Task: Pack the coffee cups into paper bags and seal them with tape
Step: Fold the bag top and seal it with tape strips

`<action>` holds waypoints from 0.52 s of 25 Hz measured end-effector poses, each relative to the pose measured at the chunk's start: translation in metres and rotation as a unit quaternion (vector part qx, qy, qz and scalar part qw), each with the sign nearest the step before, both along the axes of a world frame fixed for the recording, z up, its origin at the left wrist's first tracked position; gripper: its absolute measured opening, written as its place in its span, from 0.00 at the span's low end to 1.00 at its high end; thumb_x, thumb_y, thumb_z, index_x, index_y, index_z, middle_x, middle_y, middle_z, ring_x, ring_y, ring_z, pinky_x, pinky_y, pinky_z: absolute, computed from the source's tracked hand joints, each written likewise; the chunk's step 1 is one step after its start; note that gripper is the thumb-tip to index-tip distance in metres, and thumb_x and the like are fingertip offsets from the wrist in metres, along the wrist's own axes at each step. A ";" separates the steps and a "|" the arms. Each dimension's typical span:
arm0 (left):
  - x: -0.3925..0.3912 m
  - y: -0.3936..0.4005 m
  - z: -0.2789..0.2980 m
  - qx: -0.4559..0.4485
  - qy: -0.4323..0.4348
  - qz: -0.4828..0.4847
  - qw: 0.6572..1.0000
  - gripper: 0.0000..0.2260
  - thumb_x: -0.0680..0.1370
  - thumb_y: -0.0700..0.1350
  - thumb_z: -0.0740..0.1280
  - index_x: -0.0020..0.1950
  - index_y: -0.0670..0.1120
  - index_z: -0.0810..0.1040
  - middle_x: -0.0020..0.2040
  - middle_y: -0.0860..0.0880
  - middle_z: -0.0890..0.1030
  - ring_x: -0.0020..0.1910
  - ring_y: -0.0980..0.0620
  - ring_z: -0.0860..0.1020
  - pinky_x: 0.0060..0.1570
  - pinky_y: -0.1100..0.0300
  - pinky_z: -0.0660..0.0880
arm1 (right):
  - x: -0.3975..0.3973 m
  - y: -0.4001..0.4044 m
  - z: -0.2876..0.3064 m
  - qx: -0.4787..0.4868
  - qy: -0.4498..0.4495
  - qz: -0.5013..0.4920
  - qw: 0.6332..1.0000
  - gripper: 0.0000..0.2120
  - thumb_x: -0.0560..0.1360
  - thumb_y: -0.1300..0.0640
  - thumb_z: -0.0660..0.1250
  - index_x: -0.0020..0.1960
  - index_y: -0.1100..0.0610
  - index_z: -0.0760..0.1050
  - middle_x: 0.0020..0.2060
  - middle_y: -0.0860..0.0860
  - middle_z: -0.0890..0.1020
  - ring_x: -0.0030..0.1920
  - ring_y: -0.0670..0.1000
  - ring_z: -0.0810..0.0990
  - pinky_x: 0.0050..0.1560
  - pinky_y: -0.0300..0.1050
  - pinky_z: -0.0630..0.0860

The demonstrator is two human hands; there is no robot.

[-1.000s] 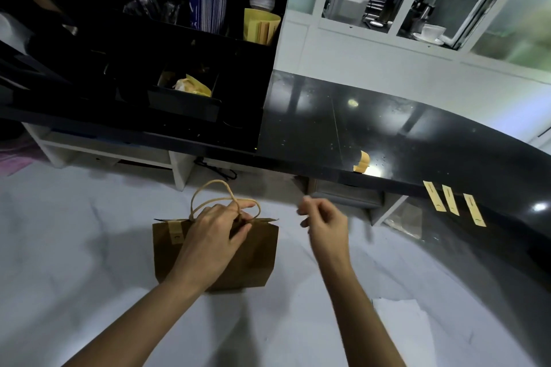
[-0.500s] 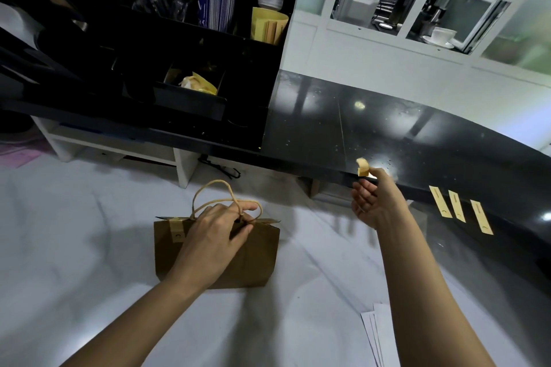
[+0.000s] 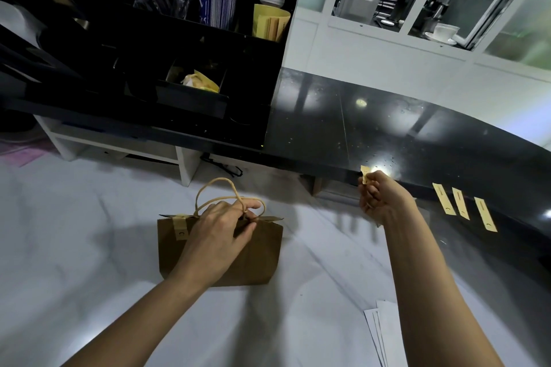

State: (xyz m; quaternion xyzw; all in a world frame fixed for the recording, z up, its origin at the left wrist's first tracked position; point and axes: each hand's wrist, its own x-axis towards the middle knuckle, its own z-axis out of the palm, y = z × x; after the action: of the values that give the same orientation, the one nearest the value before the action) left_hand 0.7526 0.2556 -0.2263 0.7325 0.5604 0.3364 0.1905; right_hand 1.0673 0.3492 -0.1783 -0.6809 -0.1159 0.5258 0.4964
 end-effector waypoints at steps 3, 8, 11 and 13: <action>0.000 0.000 0.000 0.001 0.001 0.000 1.000 0.15 0.78 0.48 0.71 0.64 0.57 0.76 0.52 0.57 0.80 0.56 0.57 0.76 0.55 0.56 0.77 | 0.001 0.003 -0.010 0.011 0.002 -0.014 1.000 0.10 0.78 0.59 0.64 0.39 0.60 0.77 0.20 0.47 0.72 0.24 0.42 0.75 0.27 0.36 0.69; 0.000 0.002 0.000 0.003 -0.004 -0.001 1.000 0.15 0.78 0.47 0.71 0.63 0.57 0.77 0.51 0.56 0.80 0.56 0.57 0.76 0.54 0.58 0.77 | -0.003 -0.001 -0.013 0.044 -0.036 -0.044 0.997 0.08 0.76 0.63 0.67 0.39 0.62 0.75 0.19 0.48 0.74 0.23 0.44 0.73 0.24 0.36 0.68; 0.001 0.002 0.001 0.007 -0.004 0.002 1.000 0.15 0.77 0.47 0.72 0.62 0.56 0.77 0.50 0.57 0.80 0.54 0.58 0.76 0.52 0.62 0.74 | -0.016 -0.013 -0.005 0.056 -0.067 -0.029 0.996 0.07 0.76 0.62 0.70 0.40 0.62 0.77 0.27 0.52 0.77 0.30 0.47 0.76 0.31 0.41 0.71; 0.000 0.002 0.002 0.009 -0.002 0.001 1.000 0.14 0.77 0.47 0.73 0.61 0.56 0.78 0.50 0.58 0.80 0.54 0.59 0.75 0.53 0.62 0.74 | -0.031 -0.026 -0.005 0.064 -0.090 -0.002 0.994 0.06 0.77 0.61 0.72 0.44 0.63 0.80 0.33 0.55 0.79 0.34 0.49 0.77 0.36 0.43 0.73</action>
State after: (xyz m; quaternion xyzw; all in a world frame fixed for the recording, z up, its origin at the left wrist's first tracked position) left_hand 0.7530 0.2575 -0.2248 0.7328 0.5576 0.3433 0.1851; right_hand 1.0367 0.3233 -0.1830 -0.6921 -0.1926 0.4532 0.5277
